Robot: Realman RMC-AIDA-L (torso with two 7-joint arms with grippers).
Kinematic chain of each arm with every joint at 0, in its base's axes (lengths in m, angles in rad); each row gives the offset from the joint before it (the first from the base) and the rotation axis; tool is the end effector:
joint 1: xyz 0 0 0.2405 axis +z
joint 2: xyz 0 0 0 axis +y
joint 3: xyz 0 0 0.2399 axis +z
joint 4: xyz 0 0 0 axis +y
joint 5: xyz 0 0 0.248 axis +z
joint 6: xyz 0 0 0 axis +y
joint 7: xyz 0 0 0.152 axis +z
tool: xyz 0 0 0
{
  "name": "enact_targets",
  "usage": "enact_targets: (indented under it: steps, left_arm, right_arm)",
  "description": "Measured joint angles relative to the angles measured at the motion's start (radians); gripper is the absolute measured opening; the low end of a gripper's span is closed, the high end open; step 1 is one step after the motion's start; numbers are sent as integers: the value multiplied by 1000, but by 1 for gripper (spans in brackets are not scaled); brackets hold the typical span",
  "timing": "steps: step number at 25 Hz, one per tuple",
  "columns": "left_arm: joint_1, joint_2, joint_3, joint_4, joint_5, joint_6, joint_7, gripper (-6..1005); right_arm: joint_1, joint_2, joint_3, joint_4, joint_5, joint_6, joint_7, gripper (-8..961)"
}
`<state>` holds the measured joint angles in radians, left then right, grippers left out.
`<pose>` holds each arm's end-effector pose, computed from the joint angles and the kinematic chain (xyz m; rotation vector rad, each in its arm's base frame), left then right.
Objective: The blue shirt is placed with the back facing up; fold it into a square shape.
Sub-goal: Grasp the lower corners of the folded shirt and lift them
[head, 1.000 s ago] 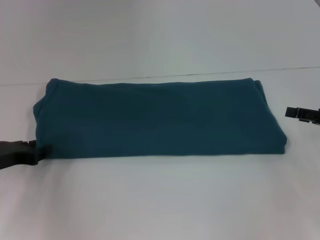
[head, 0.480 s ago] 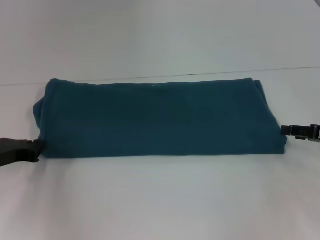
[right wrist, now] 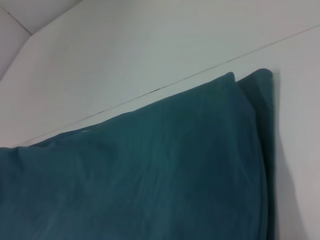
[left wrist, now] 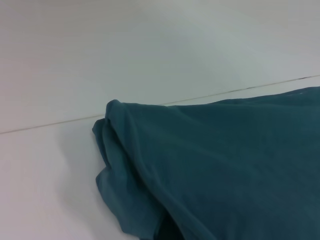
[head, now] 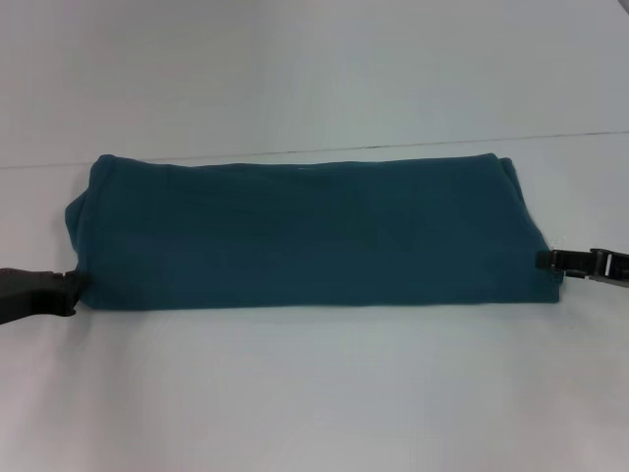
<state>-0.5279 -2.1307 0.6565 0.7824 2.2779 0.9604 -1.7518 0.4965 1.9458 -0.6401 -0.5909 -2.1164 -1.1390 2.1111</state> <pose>-0.3370 0.4097 0.0276 -2.1648 -0.9974 -0.2034 0.3699 0.3855 0.0628 -1.9730 1.5722 0.4964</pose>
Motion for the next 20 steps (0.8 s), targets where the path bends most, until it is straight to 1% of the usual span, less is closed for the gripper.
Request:
enact_targets:
  steps: [2, 5, 15, 20]
  left_arm:
    - [0, 1, 0, 0, 0, 2, 0, 2]
    - [0, 1, 0, 0, 0, 3, 0, 2]
    - [-2, 2, 0, 0, 0, 5, 0, 3]
    - [-4, 2, 0, 0, 0, 5, 0, 3]
  right_arm:
    - [5, 7, -10, 1, -7, 14, -5, 712]
    - [15, 10, -18, 6, -26, 24, -5, 709]
    - [22, 11, -17, 9, -36, 42, -2, 668]
    - [25, 16, -18, 10, -36, 54, -13, 447]
